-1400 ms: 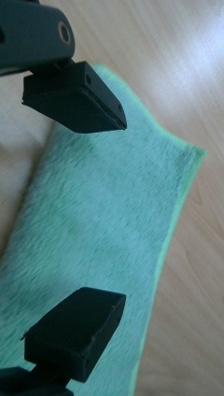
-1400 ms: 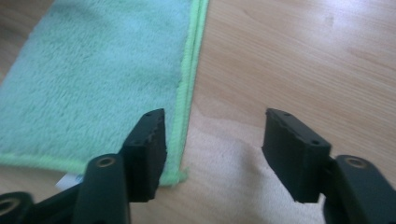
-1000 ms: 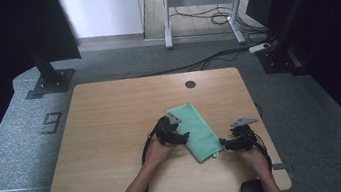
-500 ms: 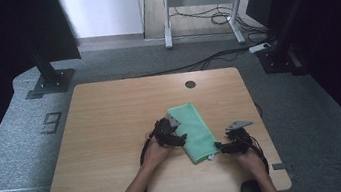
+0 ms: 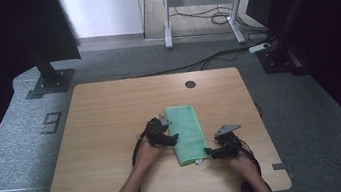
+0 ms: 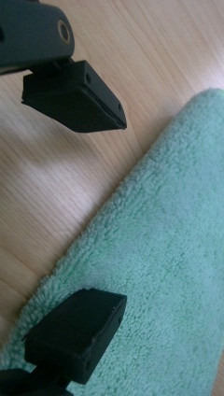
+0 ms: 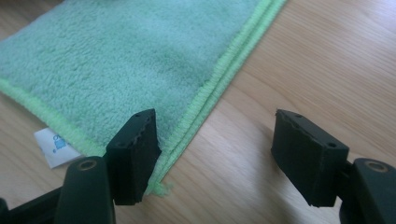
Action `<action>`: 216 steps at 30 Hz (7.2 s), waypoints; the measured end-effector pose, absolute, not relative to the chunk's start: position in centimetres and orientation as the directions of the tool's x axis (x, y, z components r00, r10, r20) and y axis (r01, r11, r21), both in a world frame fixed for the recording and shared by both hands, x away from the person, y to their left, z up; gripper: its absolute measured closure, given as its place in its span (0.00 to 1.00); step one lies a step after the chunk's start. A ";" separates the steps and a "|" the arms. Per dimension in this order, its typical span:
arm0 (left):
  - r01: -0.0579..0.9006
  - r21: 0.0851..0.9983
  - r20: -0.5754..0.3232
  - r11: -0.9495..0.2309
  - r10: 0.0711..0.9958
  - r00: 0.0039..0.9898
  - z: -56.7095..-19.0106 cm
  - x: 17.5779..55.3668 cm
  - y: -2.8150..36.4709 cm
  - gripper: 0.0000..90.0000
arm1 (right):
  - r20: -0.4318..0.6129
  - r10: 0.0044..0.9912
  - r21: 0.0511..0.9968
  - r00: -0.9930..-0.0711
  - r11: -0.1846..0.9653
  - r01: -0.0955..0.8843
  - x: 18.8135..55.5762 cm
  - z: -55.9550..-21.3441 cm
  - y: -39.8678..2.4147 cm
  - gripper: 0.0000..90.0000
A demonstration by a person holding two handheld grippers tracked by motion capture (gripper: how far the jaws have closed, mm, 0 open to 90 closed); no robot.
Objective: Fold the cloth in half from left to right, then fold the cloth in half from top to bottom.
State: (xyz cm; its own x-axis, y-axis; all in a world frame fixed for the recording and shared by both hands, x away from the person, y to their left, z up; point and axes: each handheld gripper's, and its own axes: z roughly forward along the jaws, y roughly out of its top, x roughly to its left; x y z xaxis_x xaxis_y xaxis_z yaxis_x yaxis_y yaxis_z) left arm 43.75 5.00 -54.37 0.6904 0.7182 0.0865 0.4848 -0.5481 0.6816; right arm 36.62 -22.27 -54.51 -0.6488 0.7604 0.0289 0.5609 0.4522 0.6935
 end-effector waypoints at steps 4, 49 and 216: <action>0.496 0.683 0.076 -0.537 0.727 0.683 -54.4 43.7 5.9 0.16 | 0.017 0.743 0.693 -0.669 0.474 0.543 36.4 -54.5 -21.2 0.34; 0.601 0.713 -0.083 -0.362 0.807 0.584 -54.3 40.5 16.6 0.17 | 0.019 0.599 0.712 -0.800 0.554 0.432 33.9 -54.7 -11.2 0.30; 0.604 0.696 -0.019 -0.389 0.831 0.556 -54.8 39.7 15.6 0.19 | 0.032 0.594 0.752 -0.804 0.516 0.411 45.3 -45.6 -10.5 0.93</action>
